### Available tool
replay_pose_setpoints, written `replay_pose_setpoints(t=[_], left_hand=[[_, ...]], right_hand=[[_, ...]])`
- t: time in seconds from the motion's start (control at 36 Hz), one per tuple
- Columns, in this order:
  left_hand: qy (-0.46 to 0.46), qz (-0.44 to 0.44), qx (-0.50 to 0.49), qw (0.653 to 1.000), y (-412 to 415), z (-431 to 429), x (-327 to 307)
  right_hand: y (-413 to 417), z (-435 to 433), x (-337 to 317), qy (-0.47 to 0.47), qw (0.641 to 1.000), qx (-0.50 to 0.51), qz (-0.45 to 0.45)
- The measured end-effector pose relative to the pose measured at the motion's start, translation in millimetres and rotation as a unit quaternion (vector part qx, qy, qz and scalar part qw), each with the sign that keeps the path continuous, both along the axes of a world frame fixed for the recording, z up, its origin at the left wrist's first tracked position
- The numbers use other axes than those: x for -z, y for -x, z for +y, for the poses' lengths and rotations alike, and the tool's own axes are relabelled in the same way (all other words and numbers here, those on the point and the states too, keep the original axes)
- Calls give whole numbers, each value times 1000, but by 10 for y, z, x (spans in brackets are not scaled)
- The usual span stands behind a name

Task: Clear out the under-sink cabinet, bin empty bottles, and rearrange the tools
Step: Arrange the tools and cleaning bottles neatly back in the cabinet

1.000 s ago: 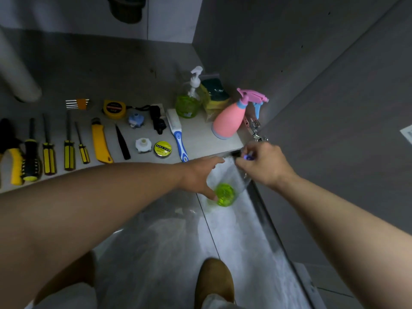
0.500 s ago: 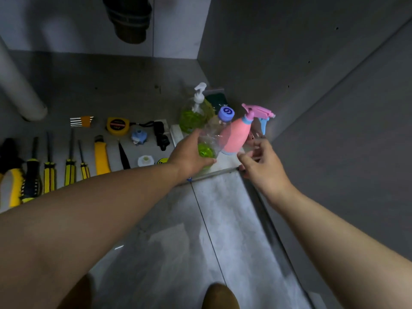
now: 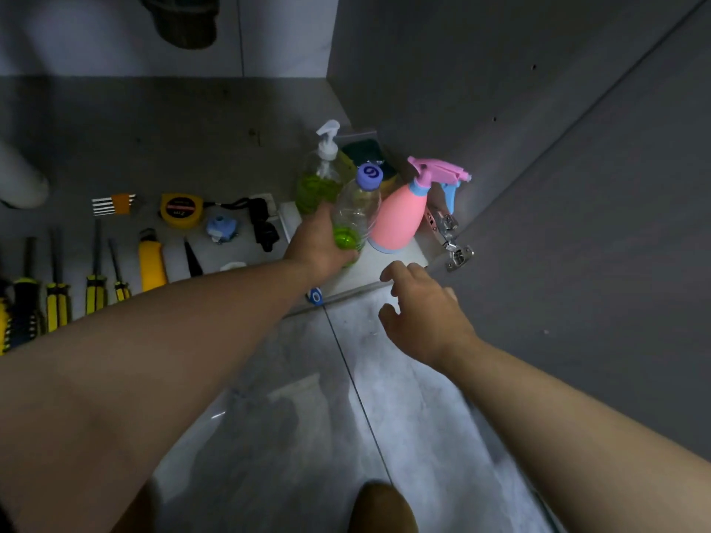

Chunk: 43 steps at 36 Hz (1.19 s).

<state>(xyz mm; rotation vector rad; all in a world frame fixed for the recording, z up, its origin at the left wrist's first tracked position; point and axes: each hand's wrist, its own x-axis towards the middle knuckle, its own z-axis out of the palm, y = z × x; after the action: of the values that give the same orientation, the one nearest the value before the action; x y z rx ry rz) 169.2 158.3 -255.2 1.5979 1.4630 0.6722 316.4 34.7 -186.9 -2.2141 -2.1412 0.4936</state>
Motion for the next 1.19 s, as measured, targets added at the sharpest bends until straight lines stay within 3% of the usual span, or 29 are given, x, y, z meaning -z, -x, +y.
replay_pose_setpoints(t=[0.14,0.31,0.44,0.58,0.69,0.83,0.97,1.19], left_hand=[[3,25,5,1000,30,-98,-80],[24,147,75,986,181,-291,-394],[18,279,214,936,474,-492,-897],[39,361,285,887,764,-875,-1222],[30,410,305,859,872,-1034,-1166],[-14,425,294,856,990,-979,-906],[-60,452,327,828,1115,-980,-592],[-32,467,364,805,1218,-1027,-349]], right_hand=[[-30,3,43,39,999,-9,22],[21,56,-21,105,992,-53,36],[113,0,-323,185,977,-103,11],[220,-222,-663,177,977,-115,-20],[318,-293,-625,179,982,-55,7],[486,-186,-194,152,984,58,75],[597,-48,260,147,985,36,81],[640,33,506,203,978,-13,52]])
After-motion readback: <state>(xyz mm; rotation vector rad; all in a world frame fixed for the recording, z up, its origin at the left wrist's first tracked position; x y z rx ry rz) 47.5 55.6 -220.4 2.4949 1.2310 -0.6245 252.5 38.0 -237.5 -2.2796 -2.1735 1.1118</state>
